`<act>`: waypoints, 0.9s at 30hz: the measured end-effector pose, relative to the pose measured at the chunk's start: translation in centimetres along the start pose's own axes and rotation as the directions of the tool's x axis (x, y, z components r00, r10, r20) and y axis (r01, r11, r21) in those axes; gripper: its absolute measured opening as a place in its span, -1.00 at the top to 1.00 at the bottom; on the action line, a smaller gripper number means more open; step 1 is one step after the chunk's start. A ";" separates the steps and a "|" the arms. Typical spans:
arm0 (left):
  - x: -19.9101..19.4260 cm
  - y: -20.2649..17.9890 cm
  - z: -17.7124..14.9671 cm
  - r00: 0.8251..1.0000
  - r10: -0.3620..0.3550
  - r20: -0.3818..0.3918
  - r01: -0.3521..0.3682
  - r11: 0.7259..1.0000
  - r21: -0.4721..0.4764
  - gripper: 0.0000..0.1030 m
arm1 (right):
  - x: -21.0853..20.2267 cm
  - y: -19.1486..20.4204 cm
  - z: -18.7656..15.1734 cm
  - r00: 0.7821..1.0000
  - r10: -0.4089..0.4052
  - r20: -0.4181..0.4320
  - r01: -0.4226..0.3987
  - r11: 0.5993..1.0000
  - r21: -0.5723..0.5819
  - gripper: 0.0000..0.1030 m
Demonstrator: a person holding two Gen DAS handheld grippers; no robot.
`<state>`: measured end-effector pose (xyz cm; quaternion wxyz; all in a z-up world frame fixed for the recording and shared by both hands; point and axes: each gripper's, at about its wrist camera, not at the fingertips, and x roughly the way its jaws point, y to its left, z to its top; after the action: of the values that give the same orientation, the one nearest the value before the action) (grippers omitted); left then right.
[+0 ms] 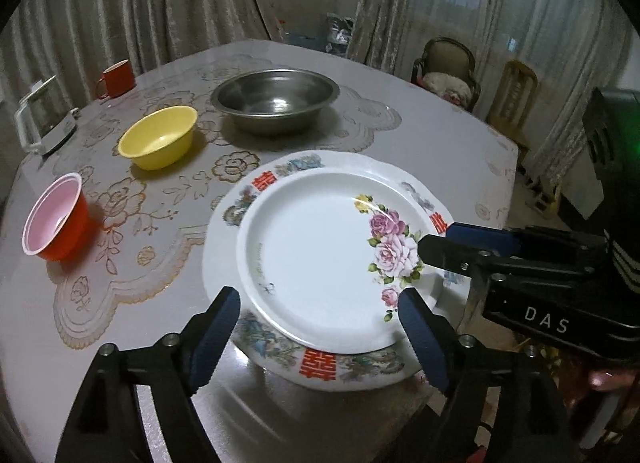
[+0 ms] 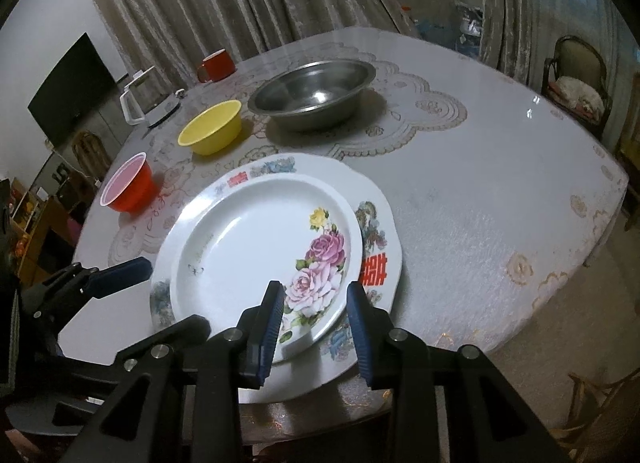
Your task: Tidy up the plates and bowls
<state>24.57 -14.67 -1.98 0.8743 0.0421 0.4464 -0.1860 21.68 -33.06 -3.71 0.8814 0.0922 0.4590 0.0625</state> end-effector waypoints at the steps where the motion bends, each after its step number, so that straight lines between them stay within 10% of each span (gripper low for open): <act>1: -0.1 0.2 0.1 1.000 0.000 0.005 0.000 1.000 -0.009 -0.65 | -0.2 0.2 0.1 1.000 -0.002 0.007 0.002 1.000 -0.005 0.36; 27: 1.6 3.6 3.4 0.997 -0.037 -0.071 0.026 0.988 -0.153 -0.78 | 1.7 -0.3 3.9 1.000 0.015 -0.026 -0.015 1.000 -0.008 0.30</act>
<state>29.36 -12.67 -1.56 0.8547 -0.0251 0.4920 -0.1636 25.80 -33.47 -2.95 0.8753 0.0910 0.4695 0.0721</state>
